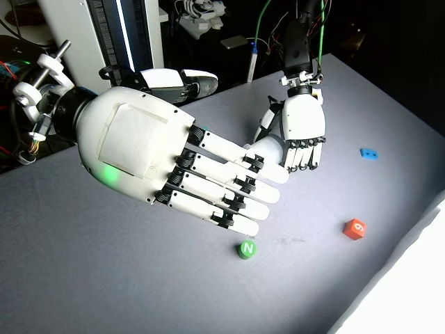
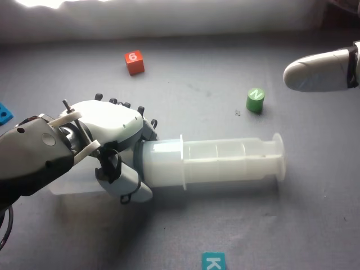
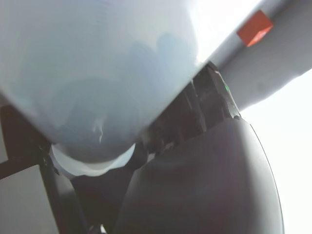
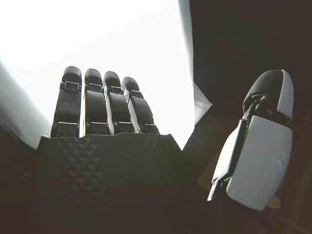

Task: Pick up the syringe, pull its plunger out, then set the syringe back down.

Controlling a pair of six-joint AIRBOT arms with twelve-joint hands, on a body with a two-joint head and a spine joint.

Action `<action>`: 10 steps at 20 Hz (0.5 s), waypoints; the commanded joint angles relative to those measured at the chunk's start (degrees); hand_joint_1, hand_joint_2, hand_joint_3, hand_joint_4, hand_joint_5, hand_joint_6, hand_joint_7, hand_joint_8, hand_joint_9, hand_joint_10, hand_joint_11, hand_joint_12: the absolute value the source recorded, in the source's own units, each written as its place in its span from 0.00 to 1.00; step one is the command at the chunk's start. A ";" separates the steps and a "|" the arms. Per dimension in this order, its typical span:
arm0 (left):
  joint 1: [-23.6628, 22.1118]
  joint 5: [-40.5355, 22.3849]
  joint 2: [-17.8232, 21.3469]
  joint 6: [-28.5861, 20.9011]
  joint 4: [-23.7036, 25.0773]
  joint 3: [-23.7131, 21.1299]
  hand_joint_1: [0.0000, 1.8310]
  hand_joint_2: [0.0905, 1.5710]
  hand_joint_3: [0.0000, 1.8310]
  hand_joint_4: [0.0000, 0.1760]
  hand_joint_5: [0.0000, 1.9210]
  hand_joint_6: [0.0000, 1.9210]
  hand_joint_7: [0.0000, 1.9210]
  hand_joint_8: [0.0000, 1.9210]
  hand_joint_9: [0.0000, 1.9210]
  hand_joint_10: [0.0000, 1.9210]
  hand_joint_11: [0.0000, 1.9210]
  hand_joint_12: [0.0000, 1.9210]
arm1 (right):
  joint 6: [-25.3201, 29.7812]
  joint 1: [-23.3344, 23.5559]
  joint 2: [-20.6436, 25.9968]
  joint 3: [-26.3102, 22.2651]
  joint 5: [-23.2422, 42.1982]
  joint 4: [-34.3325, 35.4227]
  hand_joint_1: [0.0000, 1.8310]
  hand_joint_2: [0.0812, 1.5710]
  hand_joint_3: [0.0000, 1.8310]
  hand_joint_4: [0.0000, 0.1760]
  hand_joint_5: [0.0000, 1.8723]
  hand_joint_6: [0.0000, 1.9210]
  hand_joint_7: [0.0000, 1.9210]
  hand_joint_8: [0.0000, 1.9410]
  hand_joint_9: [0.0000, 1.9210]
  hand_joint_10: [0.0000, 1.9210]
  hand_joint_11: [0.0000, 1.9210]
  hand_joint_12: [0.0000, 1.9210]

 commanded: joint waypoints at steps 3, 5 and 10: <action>-0.28 -3.19 -0.17 -0.26 1.60 -0.26 0.39 0.70 0.00 0.00 0.34 0.00 0.42 0.01 0.34 0.18 0.08 0.65 | -0.01 0.25 0.25 0.09 7.38 0.01 0.28 0.41 0.01 0.00 0.00 0.00 0.00 0.00 0.00 0.00 0.00 0.00; -0.59 -3.19 -0.01 -0.26 1.89 -0.32 0.35 0.67 0.00 0.00 0.28 0.00 0.36 0.00 0.33 0.07 0.05 0.62 | -0.01 0.24 0.25 0.11 7.44 0.01 0.28 0.41 0.00 0.00 0.00 0.00 0.00 0.00 0.00 0.00 0.00 0.00; -1.92 -3.19 1.35 0.45 1.24 -1.02 0.36 0.65 0.00 0.00 0.25 0.00 0.33 0.00 0.32 0.03 0.04 0.60 | -0.13 0.29 0.37 0.15 7.89 0.02 0.29 0.41 0.00 0.00 0.00 0.00 0.00 0.00 0.00 0.00 0.00 0.00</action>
